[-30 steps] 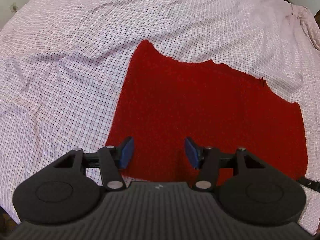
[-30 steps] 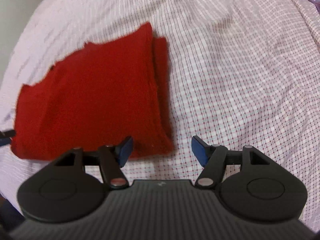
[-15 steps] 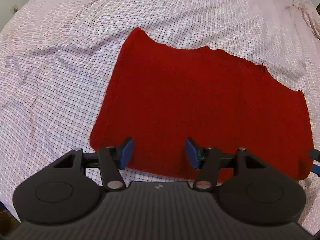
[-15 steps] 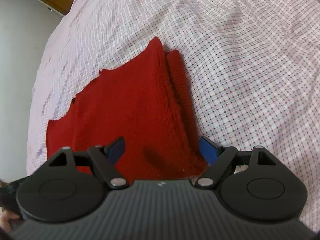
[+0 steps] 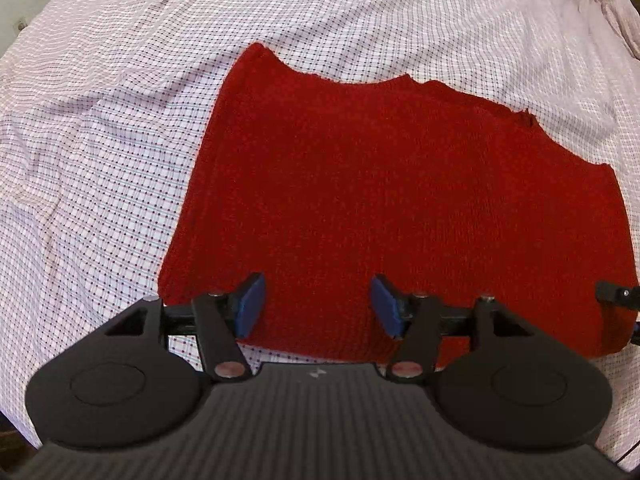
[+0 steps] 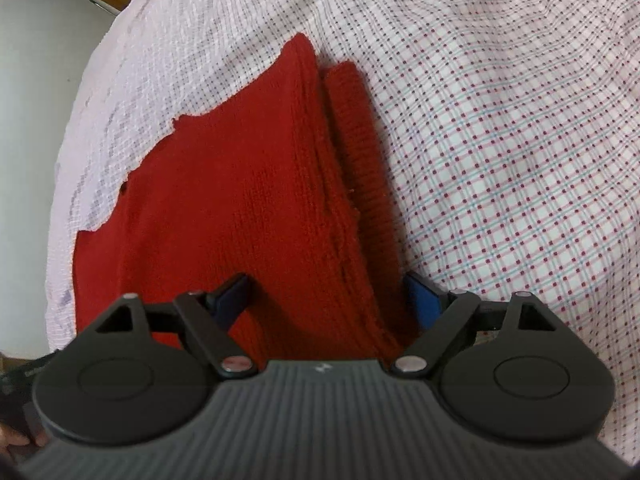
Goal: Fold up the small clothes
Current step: 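Move the right gripper to the side edge of the folded cardigan, then grasp the side edge with the right gripper, fold it inward, release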
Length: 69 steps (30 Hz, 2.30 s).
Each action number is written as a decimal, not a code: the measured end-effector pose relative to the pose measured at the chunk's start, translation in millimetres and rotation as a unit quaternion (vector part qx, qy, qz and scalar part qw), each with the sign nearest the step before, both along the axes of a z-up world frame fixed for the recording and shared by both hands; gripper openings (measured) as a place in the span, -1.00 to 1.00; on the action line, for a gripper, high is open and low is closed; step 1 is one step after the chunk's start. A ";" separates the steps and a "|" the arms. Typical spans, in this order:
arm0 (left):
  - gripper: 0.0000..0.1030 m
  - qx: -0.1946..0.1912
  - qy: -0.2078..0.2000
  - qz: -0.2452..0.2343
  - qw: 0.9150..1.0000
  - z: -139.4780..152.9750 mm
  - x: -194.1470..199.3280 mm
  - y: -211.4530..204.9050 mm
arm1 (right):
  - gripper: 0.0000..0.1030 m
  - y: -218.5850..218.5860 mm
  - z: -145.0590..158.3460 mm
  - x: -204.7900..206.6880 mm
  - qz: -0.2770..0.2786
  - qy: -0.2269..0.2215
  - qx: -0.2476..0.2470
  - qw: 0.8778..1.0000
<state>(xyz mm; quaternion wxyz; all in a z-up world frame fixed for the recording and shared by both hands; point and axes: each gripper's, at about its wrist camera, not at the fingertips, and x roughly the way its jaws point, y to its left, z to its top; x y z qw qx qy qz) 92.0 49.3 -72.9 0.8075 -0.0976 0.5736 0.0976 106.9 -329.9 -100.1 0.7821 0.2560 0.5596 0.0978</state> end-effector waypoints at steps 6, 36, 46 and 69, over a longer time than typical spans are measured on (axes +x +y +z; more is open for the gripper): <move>0.27 -0.006 0.006 0.005 1.000 -0.7 -2.5 3.2 | 0.66 4.9 8.3 7.0 -0.015 -0.022 0.008 1.000; 0.28 -0.073 0.020 0.048 0.996 3.7 -52.3 20.3 | -0.27 13.0 3.6 17.0 -0.026 -0.034 0.076 0.996; 0.28 -0.072 0.012 0.043 0.996 14.8 -62.3 56.0 | -0.34 40.4 56.5 4.6 -0.004 -0.069 0.083 0.994; 0.28 -0.077 -0.014 0.062 0.995 38.1 -90.3 138.3 | -0.36 144.1 140.8 -19.6 0.055 -0.107 0.050 0.991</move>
